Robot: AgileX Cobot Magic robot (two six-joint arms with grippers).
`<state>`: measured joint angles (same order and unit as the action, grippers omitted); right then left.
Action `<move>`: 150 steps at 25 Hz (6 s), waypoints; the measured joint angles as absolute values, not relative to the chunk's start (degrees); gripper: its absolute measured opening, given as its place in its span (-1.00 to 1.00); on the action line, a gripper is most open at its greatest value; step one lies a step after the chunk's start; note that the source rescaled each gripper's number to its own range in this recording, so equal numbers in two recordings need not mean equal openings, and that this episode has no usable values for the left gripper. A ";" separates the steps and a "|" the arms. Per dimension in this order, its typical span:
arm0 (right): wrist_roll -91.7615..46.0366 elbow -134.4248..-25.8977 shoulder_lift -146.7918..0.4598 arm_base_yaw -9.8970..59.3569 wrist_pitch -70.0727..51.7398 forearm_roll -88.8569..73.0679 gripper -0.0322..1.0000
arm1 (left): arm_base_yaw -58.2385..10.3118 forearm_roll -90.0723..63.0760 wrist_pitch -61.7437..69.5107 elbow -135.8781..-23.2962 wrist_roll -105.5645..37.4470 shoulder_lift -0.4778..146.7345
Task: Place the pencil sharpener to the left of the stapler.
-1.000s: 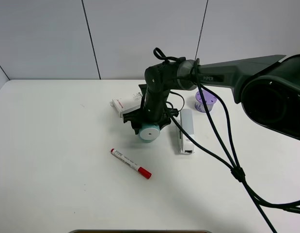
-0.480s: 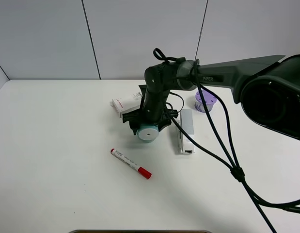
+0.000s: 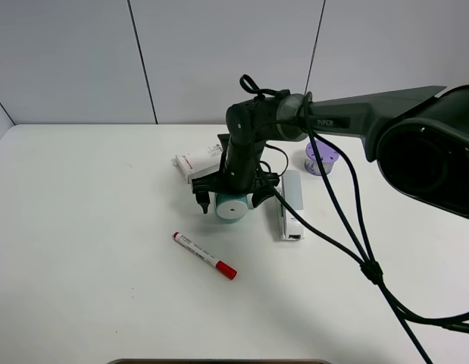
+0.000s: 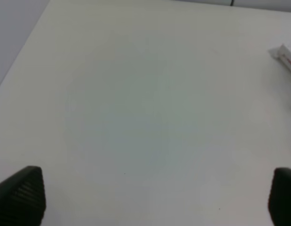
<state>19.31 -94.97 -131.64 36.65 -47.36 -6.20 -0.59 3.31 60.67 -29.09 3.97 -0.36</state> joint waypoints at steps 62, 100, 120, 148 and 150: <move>-6.38 -50.18 -51.68 -2.85 -56.36 0.47 1.00 | -0.59 3.31 60.67 -29.09 3.97 -0.36; -13.86 -30.22 -0.46 -2.91 -58.83 -7.12 1.00 | -0.59 3.31 60.67 -29.09 3.97 -0.36; -9.15 -29.29 0.14 -2.91 -61.47 -4.12 1.00 | -0.59 3.31 60.67 -29.09 3.97 -0.36; -5.05 -28.93 0.14 -2.91 -61.21 -0.75 1.00 | -0.59 3.31 60.67 -29.09 3.97 -0.36; -5.05 -28.93 0.14 -2.91 -61.21 -0.75 1.00 | -0.59 3.31 60.67 -29.09 3.97 -0.36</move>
<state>-5.05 -28.93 0.14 -2.91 -61.21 -0.75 -0.59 3.31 60.67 -29.09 3.97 -0.36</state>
